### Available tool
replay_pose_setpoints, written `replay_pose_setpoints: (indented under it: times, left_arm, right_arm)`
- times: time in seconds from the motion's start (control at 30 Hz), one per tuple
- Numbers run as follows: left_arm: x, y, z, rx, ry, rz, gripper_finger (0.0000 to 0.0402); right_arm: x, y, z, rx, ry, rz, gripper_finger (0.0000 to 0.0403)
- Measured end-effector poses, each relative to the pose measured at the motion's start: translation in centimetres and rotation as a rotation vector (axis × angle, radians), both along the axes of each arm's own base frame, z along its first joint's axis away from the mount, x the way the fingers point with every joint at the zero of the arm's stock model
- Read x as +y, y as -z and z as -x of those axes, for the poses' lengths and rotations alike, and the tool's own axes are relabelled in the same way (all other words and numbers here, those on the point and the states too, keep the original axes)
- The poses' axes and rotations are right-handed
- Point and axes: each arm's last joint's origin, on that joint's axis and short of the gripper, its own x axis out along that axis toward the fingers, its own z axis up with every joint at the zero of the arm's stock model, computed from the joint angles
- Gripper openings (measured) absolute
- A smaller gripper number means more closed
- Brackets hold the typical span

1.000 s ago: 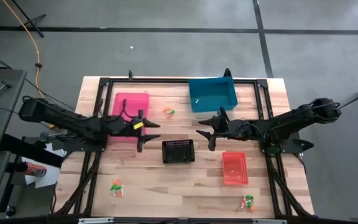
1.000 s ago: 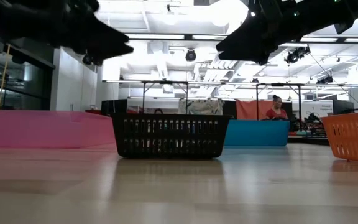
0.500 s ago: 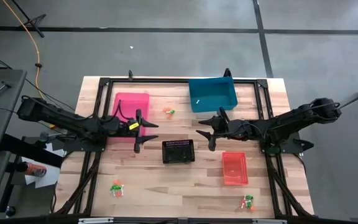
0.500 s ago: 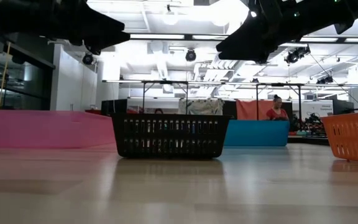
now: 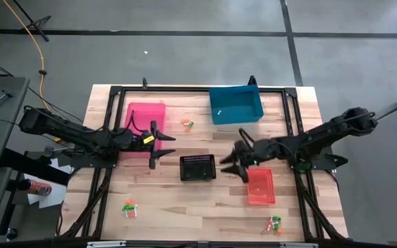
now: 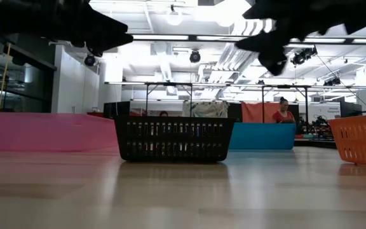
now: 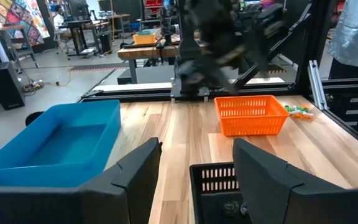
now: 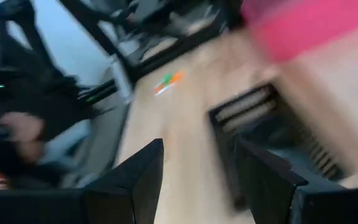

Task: Sort Halloween decoration
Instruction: Put the white bone toy into the blue bin

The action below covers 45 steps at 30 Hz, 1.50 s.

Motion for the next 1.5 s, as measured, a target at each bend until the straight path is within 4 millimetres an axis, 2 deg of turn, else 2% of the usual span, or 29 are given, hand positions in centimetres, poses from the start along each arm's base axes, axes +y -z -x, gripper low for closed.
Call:
replay_pose_setpoints:
  times: [0.17,0.3,0.53,0.67,0.77,0.87,1.0,1.3,1.5]
  left_arm:
    - [0.1,0.0,0.0,0.002,-0.031,-0.009,0.0188]
    - [0.1,-0.1,0.0,-0.002,-0.044,-0.039,0.0188]
    - [0.1,-0.2,0.0,-0.018,-0.046,-0.070,0.0188]
    - [0.1,-0.3,0.0,-0.021,-0.045,-0.097,0.0188]
    - [0.2,-0.3,0.0,-0.021,-0.045,-0.095,0.0188]
    - [0.2,-0.3,0.0,-0.021,-0.045,-0.103,0.0188]
    - [0.2,-0.4,0.0,-0.024,-0.042,-0.155,0.0188]
    - [0.1,-2.0,-0.5,-0.069,-0.045,-0.172,0.0188]
    - [0.3,-2.0,-0.5,-0.069,-0.056,-0.173,0.0188]
  right_arm:
    - [4.9,0.4,0.9,0.137,-0.091,-0.192,0.0193]
    - [9.4,-0.1,1.4,0.393,-0.102,-0.285,0.0193]
    - [17.1,-1.2,2.2,1.033,0.063,-0.287,0.0193]
    - [20.6,-0.9,2.5,1.236,0.190,-0.252,0.0193]
    - [22.3,0.3,2.5,1.353,0.251,-0.241,0.0193]
    - [23.2,1.7,2.4,1.442,0.304,-0.278,0.0193]
    - [23.2,3.1,2.4,1.511,0.375,-0.292,0.0193]
    - [22.8,3.5,2.4,1.469,0.587,-0.360,0.0193]
    - [23.3,4.3,3.0,1.493,0.715,-0.412,0.0193]
